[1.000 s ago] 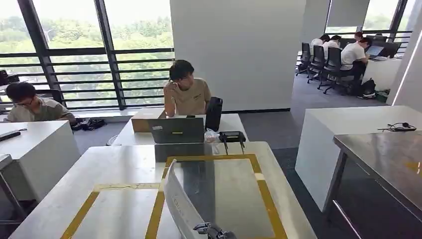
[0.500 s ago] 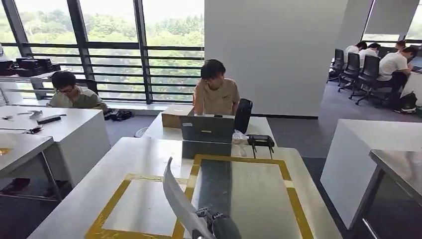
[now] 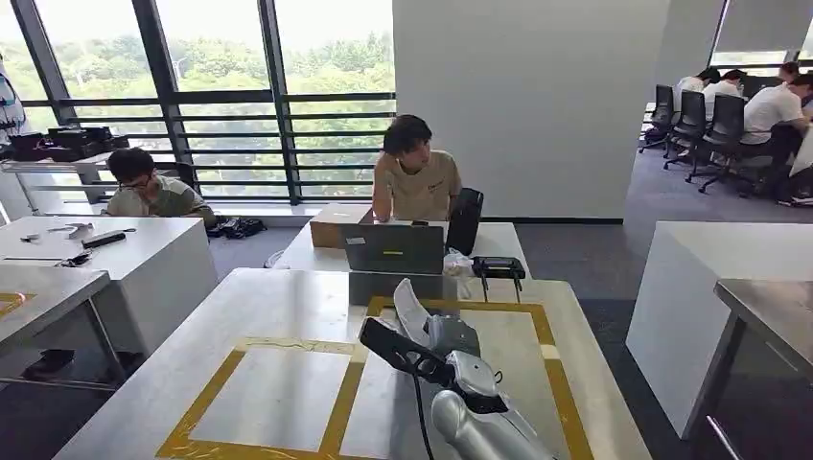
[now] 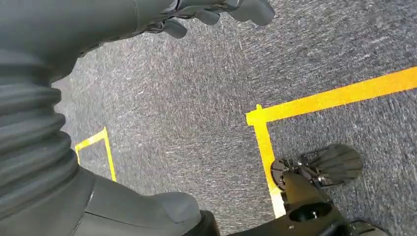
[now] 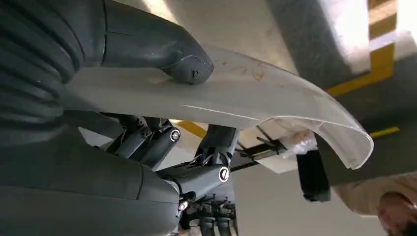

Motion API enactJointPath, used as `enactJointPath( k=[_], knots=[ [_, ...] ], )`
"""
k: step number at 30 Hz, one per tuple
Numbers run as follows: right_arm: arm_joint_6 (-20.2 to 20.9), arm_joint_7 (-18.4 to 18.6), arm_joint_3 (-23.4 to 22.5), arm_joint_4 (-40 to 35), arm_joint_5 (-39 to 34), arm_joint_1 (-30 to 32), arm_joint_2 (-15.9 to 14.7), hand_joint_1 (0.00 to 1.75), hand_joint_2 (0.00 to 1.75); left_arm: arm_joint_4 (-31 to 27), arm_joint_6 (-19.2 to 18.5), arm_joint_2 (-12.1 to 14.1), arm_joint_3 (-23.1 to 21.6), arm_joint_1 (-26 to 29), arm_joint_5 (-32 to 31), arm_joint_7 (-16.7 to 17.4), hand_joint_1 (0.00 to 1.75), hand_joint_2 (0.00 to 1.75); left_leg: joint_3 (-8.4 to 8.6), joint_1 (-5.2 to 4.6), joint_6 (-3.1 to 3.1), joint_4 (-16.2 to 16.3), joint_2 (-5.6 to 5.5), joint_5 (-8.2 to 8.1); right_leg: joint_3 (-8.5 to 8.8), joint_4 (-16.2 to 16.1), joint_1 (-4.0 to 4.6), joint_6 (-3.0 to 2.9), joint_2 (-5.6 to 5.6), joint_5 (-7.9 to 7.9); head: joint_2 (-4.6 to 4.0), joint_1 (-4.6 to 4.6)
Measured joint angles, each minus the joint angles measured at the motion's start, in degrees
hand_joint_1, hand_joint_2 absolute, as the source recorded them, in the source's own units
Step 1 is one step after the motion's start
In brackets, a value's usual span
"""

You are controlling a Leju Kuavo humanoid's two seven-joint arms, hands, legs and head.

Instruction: Take the parts from the cabinet and place them on the table.

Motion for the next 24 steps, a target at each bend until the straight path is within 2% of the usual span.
enactJointPath(
  k=[4,9,10,16,17,24],
  knots=[
    [0.02,0.55,0.0,2.59,-0.02,0.01,-1.12,1.75,1.75,0.0,-0.15,-0.2,-0.35,0.01,0.2,0.0,0.0,1.75,-0.08,0.01,-0.4,-0.02,0.0,-0.01,-0.04,0.01,-0.01,-0.04,-0.01,0.0,0.0,0.0],
    [0.35,1.18,0.0,4.09,-0.09,0.34,-2.56,1.75,1.75,0.0,-0.28,-0.22,-0.46,0.0,0.2,-0.04,0.0,1.75,-0.19,-0.07,-0.41,0.1,0.01,-0.03,-0.03,-0.07,-0.03,-0.01,-0.02,0.02,0.0,0.0],
    [0.57,1.2,0.0,4.44,-0.09,0.54,-2.89,0.0,0.0,0.0,-0.33,-0.22,-0.5,0.0,0.11,-0.04,0.0,1.75,-0.22,-0.08,-0.4,0.13,0.01,-0.04,-0.03,-0.09,-0.03,0.0,-0.02,0.02,0.0,0.0],
    [2.14,1.36,0.0,5.49,0.76,2.09,-3.39,0.0,0.0,0.0,-0.63,-0.22,-1.07,-0.05,-0.96,0.98,0.0,1.75,-0.32,-0.08,-0.29,0.29,0.02,-0.11,-0.02,-0.14,-0.04,0.09,-0.02,0.08,0.0,0.0],
    [2.14,1.36,0.0,5.64,0.87,2.29,-3.41,0.0,0.0,0.0,-0.63,-0.22,-1.2,-0.06,-1.01,1.16,0.0,0.0,-0.33,-0.08,-0.29,0.3,0.02,-0.11,-0.03,-0.14,-0.04,0.11,-0.02,0.09,0.0,0.0],
    [1.95,1.55,0.0,6.17,1.01,2.86,-3.74,0.0,0.0,0.0,-0.59,-0.22,-1.2,-0.08,0.31,0.85,0.0,0.0,-0.36,-0.08,-0.28,0.35,0.02,-0.11,-0.02,-0.14,-0.05,0.14,-0.02,0.11,0.0,0.0]
  ],
)
